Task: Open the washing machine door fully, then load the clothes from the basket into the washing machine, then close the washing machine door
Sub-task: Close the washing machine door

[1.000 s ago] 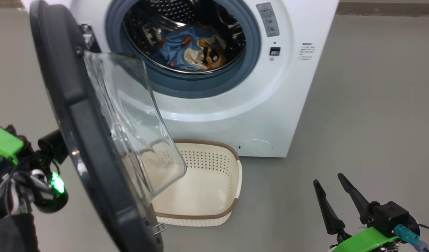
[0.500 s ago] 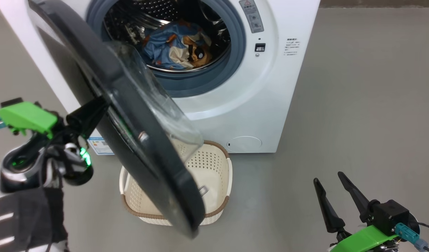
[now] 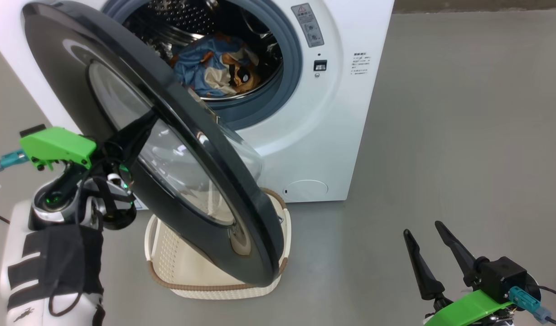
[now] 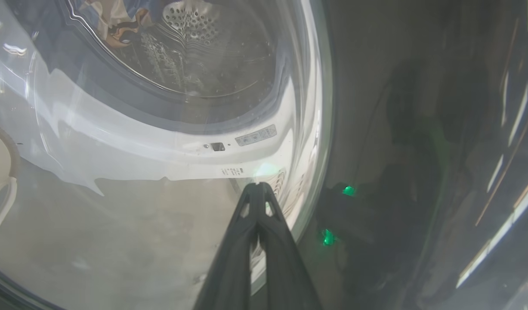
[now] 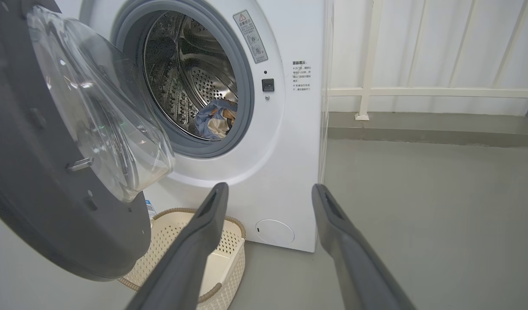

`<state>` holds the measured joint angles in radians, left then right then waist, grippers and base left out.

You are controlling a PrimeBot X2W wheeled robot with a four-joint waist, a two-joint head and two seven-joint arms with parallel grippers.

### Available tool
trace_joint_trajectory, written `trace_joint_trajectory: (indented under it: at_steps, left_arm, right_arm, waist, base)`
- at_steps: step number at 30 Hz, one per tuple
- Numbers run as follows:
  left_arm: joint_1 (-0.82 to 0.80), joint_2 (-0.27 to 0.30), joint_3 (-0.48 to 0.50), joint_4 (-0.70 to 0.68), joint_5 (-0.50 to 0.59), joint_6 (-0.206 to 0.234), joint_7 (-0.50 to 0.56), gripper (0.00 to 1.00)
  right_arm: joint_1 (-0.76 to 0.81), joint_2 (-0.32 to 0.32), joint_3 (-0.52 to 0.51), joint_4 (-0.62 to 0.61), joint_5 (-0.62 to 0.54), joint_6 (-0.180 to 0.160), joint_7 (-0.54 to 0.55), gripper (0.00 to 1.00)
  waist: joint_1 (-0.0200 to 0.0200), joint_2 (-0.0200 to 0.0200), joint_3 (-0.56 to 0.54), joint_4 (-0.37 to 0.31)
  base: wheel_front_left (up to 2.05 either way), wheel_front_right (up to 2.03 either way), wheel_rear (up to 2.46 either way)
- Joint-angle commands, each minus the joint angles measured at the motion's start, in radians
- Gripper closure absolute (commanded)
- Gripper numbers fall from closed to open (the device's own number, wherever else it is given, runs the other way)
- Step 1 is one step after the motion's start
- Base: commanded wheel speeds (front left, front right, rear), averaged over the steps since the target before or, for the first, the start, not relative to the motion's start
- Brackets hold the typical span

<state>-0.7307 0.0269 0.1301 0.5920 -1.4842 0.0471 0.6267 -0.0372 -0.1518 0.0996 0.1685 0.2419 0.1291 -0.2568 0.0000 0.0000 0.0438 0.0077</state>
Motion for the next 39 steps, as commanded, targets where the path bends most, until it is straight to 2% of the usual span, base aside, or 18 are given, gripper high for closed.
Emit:
trace_joint_trajectory:
  at_steps: [1, 9, 24, 30, 34, 36, 38, 39]
  left_arm:
    - [-0.056, 0.023, 0.009, 0.005, -0.016, -0.023, -0.008, 1.0]
    - [-0.08, 0.023, -0.003, 0.11, -0.031, -0.079, -0.03, 1.0]
    - [-0.117, 0.023, -0.056, 0.231, -0.076, -0.141, -0.067, 1.0]
    - [-0.108, 0.047, -0.086, 0.235, -0.016, -0.161, -0.114, 1.0]
    - [-0.066, 0.065, -0.129, 0.189, 0.039, -0.171, -0.124, 1.0]
    - [-0.035, 0.07, -0.147, 0.145, 0.063, -0.175, -0.139, 0.79]
    - [0.002, 0.083, -0.174, 0.079, 0.105, -0.176, -0.171, 0.64]
    - [0.025, 0.088, -0.19, 0.031, 0.127, -0.177, -0.19, 0.48]
  right_arm:
    - [-0.022, -0.003, 0.027, -0.02, 0.004, 0.002, -0.005, 0.0]
    - [-0.012, -0.007, 0.028, -0.016, 0.002, 0.002, -0.005, 0.0]
    - [-0.007, -0.01, 0.034, -0.015, -0.001, 0.002, -0.005, 0.0]
    - [-0.005, -0.007, 0.03, -0.018, -0.001, 0.002, -0.005, 0.0]
    - [0.005, -0.004, 0.021, -0.021, -0.002, 0.002, -0.005, 0.0]
    - [0.01, -0.003, 0.015, -0.022, -0.002, 0.002, -0.005, 0.0]
    - [0.013, -0.003, 0.011, -0.024, -0.003, 0.002, -0.005, 0.0]
    - [0.014, -0.002, 0.009, -0.025, -0.003, 0.002, -0.005, 0.0]
  waist:
    - [0.0, 0.0, -0.007, -0.006]
    - [0.0, 0.0, -0.027, -0.014]
    - [0.0, 0.0, -0.041, -0.02]
    - [0.0, 0.0, -0.04, -0.021]
    - [0.0, 0.0, -0.039, -0.017]
    - [0.0, 0.0, -0.038, -0.012]
    - [0.0, 0.0, -0.035, -0.007]
    - [0.0, 0.0, -0.033, -0.005]
  base:
    - [0.0, 0.0, 0.0]
    - [0.0, 0.0, 0.0]
    - [0.0, 0.0, 0.0]
    - [0.0, 0.0, 0.0]
    - [0.0, 0.0, 0.0]
    - [0.0, 0.0, 0.0]
    - [0.0, 0.0, 0.0]
    - [0.0, 0.0, 0.0]
